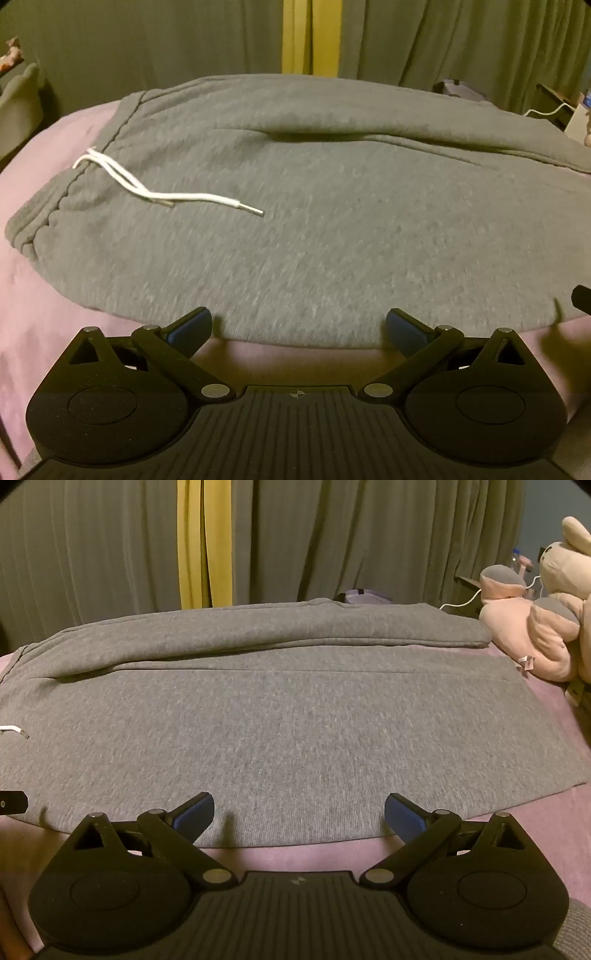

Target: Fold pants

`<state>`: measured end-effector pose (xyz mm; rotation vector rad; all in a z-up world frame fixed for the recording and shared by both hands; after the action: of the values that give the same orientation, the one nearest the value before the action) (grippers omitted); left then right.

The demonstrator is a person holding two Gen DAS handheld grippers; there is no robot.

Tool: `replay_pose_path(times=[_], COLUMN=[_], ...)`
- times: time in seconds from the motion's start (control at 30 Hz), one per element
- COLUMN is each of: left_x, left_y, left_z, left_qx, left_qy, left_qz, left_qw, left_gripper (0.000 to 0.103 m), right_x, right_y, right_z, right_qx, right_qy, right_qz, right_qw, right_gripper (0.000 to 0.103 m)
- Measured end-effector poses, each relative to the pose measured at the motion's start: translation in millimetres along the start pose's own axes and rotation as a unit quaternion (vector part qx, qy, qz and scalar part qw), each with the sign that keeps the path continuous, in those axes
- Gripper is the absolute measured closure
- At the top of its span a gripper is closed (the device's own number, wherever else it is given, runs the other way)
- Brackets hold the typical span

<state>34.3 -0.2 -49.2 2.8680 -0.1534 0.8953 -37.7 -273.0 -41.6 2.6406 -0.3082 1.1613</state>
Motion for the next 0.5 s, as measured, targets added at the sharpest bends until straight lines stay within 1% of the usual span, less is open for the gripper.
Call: replay_pose_path(times=[0.13,0.2,0.27,0.5], left_x=[-2.3,0.8,-1.2,-2.3], left_y=[1.6,-1.2,-2.4,-1.6], left_z=[-0.2,3.7,1.4,1.9], left_qx=[0.000,-0.003,-0.004,-0.001], left_qy=[0.006,-0.007,0.002,0.001], left_qz=[0.007,0.001,-0.002,-0.005], left_qw=[1.0000,1.0000,1.0000,1.0000], left_gripper=[0.000,0.000,0.000,0.000], right_x=[0.3,0.5,-1.2,-1.5], right_y=[-0.5,-0.6,1.7,2.0], right_z=[0.4,0.7,-0.5,-1.4], right_qx=[0.001,0.001,0.001,0.000], right_qy=[0.001,0.001,0.002,0.003], right_qz=[0.000,-0.001,-0.001,-0.002], right_qw=[1.000,1.000,1.000,1.000], right_gripper=[0.004,0.004,0.004,0.004])
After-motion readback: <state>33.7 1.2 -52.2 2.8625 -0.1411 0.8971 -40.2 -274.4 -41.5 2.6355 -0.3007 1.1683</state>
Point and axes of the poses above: each gripper's, at about its wrist camera, not at the fingertips, and z roughly the way its jaws point, y to its right, x to its top, the point moved 6 cm from there along z, roughly the way its jaws point, and after that the axes turned 9 degrees about -x, right-handed, at the moved point
